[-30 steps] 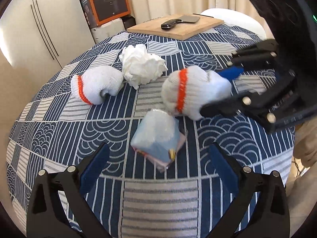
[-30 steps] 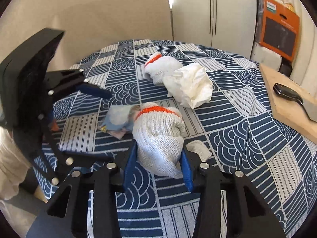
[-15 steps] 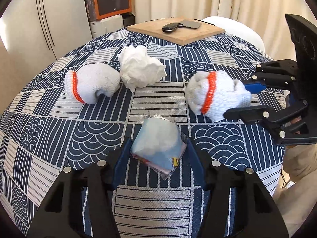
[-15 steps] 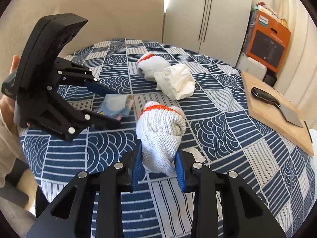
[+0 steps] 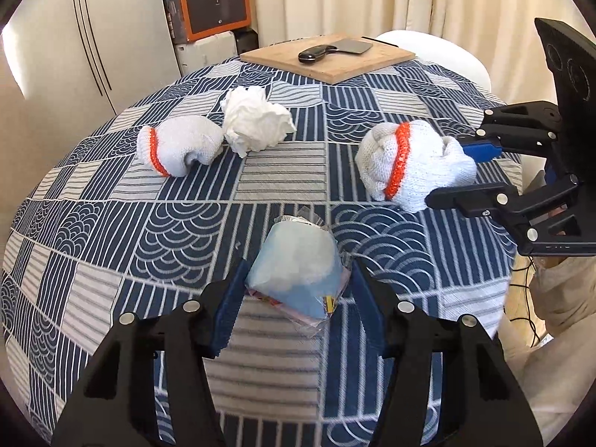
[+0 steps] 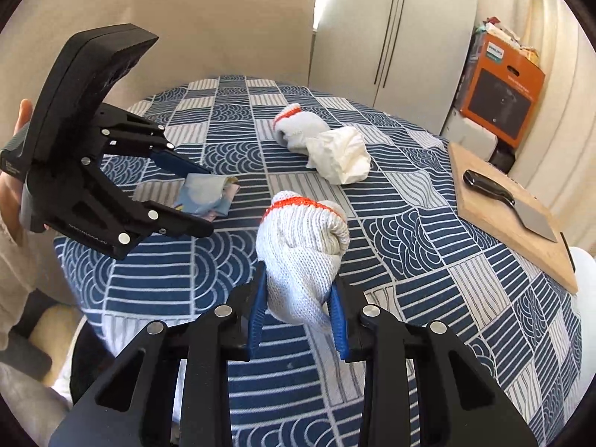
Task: Collect trash
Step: 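Carry the sock and blue packet in both grippers down to the black bin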
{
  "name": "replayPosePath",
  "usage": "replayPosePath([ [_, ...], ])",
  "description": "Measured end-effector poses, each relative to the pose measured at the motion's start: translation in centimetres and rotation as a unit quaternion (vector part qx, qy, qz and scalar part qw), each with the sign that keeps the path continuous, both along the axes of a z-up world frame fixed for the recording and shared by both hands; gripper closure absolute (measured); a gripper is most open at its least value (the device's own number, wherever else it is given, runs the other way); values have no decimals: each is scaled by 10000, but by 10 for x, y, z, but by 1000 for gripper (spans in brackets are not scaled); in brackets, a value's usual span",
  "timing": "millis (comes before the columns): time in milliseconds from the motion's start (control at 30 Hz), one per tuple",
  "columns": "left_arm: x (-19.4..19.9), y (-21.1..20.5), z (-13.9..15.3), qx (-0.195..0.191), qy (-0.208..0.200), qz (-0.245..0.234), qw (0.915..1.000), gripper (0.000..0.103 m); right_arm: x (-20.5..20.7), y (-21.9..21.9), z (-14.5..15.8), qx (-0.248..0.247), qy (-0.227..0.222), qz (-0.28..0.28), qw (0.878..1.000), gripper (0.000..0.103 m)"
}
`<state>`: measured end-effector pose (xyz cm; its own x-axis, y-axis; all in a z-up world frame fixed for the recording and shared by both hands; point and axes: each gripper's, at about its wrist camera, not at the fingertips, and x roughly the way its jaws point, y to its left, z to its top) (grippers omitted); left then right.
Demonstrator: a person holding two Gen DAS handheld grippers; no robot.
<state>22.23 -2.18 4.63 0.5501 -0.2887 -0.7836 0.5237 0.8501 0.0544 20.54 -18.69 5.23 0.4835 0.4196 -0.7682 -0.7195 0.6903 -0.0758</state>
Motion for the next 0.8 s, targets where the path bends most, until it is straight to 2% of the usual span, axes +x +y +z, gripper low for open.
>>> replayPosePath([
  [800, -107, -9, 11, 71, -476, -12, 9988, 46, -95, -7, 20, -49, -359, 347, 9987, 75],
])
